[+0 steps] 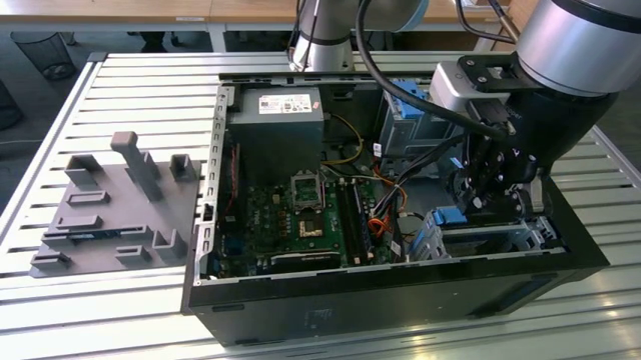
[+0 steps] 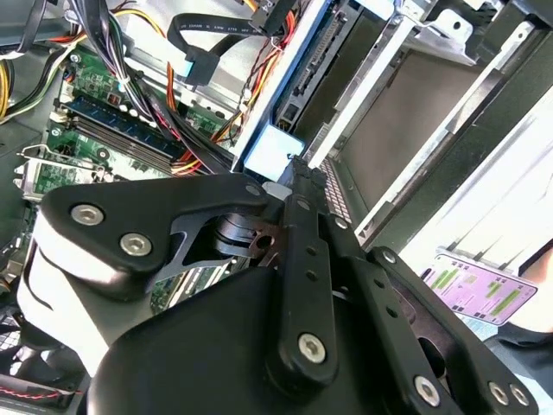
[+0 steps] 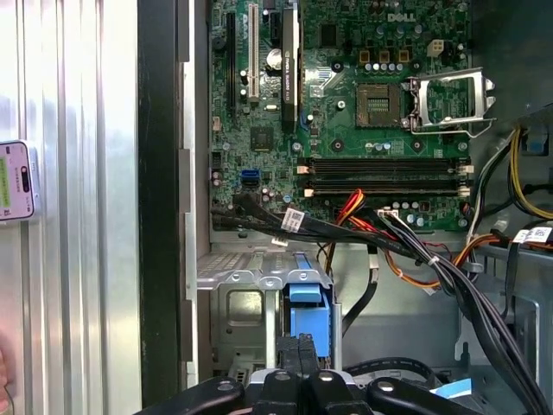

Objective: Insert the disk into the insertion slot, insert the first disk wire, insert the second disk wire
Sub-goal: 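Insert the first disk wire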

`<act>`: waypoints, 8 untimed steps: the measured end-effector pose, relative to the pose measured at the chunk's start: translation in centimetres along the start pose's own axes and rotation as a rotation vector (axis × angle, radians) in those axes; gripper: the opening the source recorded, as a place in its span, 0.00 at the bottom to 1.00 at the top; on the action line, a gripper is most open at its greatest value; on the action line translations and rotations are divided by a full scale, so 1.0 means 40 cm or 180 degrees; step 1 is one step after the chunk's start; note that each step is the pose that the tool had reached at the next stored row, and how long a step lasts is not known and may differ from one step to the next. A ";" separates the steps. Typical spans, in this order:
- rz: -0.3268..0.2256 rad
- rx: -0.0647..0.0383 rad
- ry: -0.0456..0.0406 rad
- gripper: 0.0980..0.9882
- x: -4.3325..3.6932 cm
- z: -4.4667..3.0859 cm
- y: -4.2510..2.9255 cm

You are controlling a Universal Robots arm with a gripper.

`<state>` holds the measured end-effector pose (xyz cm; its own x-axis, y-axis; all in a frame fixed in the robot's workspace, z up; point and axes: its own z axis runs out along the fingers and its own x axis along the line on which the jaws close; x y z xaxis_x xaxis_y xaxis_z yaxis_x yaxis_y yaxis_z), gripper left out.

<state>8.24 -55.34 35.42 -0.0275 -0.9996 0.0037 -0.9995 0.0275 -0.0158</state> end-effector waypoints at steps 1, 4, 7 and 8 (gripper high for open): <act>0.0000 0.0000 0.0000 0.01 0.000 0.000 0.000; 0.0000 0.0000 0.0001 0.01 0.000 0.000 -0.002; 0.0000 -0.0001 0.0000 0.01 0.000 0.000 -0.007; 0.0000 -0.0001 0.0000 0.01 0.000 0.000 -0.008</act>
<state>8.56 -55.34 35.42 -0.0276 -0.9996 0.0039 -0.9995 0.0275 -0.0156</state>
